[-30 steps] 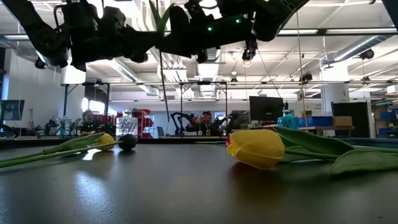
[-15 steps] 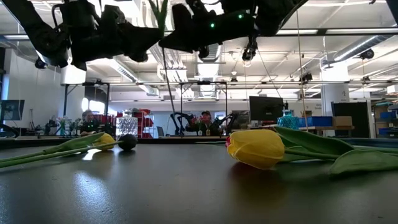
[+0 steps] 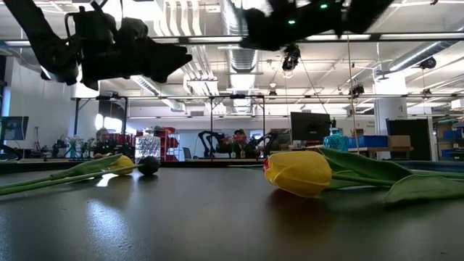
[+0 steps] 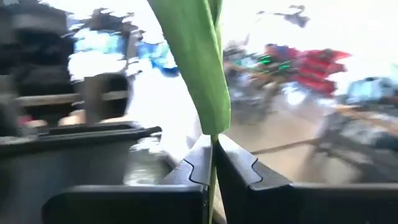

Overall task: Sort flowers into vase by color
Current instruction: Put the top red tulip into the blue vase

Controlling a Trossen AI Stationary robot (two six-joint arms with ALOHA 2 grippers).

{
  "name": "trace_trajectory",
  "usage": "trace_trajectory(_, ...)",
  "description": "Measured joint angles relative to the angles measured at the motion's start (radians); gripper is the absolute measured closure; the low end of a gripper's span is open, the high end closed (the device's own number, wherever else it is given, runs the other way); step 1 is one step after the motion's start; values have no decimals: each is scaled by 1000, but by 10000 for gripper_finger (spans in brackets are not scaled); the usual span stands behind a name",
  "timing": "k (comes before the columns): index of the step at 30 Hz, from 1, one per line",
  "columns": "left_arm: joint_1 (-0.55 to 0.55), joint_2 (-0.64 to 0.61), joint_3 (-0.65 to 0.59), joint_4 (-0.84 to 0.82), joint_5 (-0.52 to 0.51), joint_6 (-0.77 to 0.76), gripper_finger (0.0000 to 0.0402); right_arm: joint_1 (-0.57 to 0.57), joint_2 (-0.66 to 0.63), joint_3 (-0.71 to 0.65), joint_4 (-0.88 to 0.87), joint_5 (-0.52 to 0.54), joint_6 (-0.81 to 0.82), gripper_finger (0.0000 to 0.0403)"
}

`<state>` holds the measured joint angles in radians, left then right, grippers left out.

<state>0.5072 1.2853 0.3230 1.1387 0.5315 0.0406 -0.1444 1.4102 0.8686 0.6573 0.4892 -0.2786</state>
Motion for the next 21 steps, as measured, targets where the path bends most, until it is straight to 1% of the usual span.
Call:
trace_trajectory(4,0,0,-4,10,1,2,205,-9,-182,-162,88,122,-60,394)
trace_trajectory(8,0,0,-4,12,1,-5,205,-57,-310,-315,223,144,-118,394)
trace_trajectory(11,0,0,-4,13,2,-22,205,-128,-378,-385,296,166,-158,394)
trace_trajectory(14,0,-1,-4,14,2,-27,205,-218,-412,-417,289,168,-163,394)
trace_trajectory(17,0,-1,-4,14,2,-27,205,-298,-415,-427,271,155,-151,394)
trace_trajectory(19,0,-1,-4,14,2,-27,205,-340,-406,-429,265,136,-141,394)
trace_trajectory(21,0,-1,-4,13,2,-27,205,-363,-391,-429,261,140,-140,394)
